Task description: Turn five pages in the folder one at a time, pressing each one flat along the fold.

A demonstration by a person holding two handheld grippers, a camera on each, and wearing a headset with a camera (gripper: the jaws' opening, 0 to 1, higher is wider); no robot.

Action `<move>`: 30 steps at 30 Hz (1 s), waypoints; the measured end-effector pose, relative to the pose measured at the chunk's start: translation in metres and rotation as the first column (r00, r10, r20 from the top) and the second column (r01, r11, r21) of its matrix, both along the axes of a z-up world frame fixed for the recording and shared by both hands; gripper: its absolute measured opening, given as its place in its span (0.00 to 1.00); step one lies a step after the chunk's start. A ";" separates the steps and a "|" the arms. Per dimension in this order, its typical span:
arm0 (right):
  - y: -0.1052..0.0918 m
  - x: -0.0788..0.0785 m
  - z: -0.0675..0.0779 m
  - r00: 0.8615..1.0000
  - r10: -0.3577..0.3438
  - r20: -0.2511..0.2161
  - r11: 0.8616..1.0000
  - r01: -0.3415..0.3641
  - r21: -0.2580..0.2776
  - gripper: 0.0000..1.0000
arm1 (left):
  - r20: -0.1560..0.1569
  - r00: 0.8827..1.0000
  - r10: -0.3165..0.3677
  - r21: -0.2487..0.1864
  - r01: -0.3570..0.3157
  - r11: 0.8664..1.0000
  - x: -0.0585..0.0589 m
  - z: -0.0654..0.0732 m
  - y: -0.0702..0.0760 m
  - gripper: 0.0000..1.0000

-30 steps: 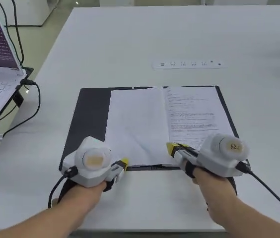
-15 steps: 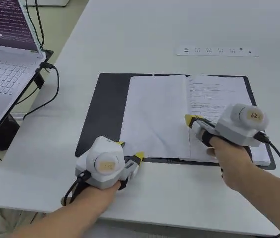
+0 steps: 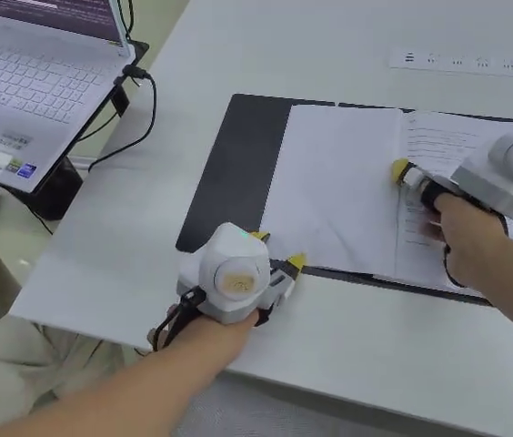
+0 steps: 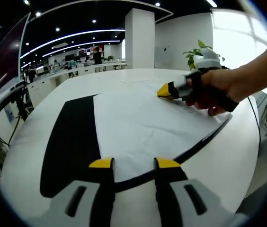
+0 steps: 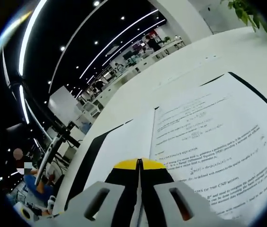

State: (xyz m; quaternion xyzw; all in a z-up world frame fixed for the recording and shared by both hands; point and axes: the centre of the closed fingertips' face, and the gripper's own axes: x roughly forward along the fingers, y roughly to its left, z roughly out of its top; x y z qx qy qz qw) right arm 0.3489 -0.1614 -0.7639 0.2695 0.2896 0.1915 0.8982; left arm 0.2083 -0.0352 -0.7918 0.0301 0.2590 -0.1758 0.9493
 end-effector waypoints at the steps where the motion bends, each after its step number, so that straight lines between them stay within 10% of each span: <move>1: 0.000 0.001 0.000 1.000 -0.002 0.001 1.000 0.002 0.000 0.00 | 0.001 1.000 0.001 -0.002 -0.001 1.000 0.000 0.000 0.000 0.32; 30: -0.015 0.137 -0.018 0.995 -0.023 0.095 0.985 0.039 -0.171 0.00 | 0.017 1.000 0.016 -0.018 -0.015 1.000 -0.002 0.002 0.000 0.32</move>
